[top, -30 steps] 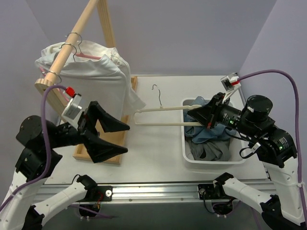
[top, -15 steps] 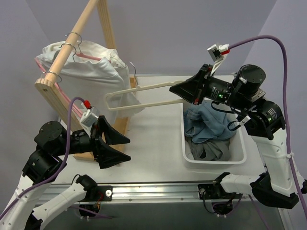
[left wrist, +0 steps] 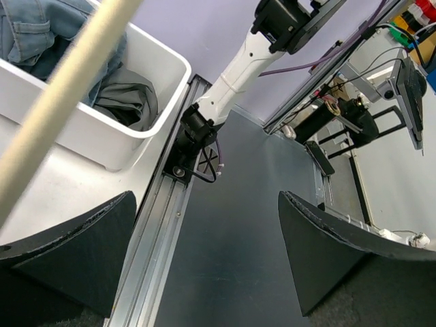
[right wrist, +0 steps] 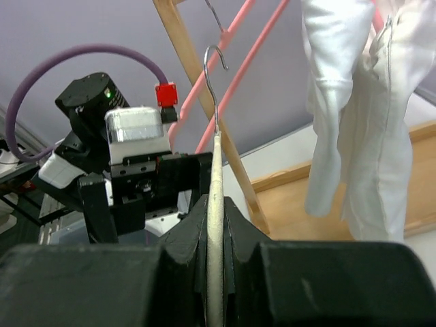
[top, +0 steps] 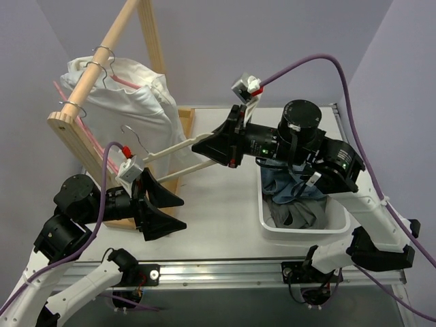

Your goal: Remove the skirt from the hanger

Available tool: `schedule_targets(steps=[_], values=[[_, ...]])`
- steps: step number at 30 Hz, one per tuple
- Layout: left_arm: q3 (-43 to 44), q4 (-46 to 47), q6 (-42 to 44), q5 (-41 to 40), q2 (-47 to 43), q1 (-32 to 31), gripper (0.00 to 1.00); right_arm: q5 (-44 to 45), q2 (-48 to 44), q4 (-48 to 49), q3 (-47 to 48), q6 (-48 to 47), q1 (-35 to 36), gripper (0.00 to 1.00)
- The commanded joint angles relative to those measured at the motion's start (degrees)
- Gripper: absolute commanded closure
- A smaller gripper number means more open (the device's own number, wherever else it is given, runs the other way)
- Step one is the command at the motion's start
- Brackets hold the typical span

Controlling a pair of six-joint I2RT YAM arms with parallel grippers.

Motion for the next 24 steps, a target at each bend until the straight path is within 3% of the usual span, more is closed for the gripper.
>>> schedule_targets(steps=[1, 7, 14, 18, 24], values=[[-0.17, 0.07, 0.27, -1.28, -1.15, -0.10, 0.06, 5.95, 4.72, 6.82, 6.72, -5.29, 3.10, 1.00], [0.00, 0.42, 0.27, -2.95, -1.95, -0.10, 0.06, 10.53, 14.04, 3.66, 20.24, -9.60, 4.78, 1.00], [-0.79, 3.68, -1.14, -3.56, -1.69, -0.10, 0.06, 12.99, 18.44, 1.20, 26.86, -13.03, 4.69, 1.00], [-0.09, 2.36, -0.26, -3.30, -1.16, -0.10, 0.06, 16.59, 16.96, -1.62, 24.51, -13.04, 4.69, 1.00], [-0.70, 2.97, -0.17, -2.86, -0.63, -0.10, 0.06, 15.11, 12.21, 5.57, 16.50, -13.30, 4.69, 1.00]])
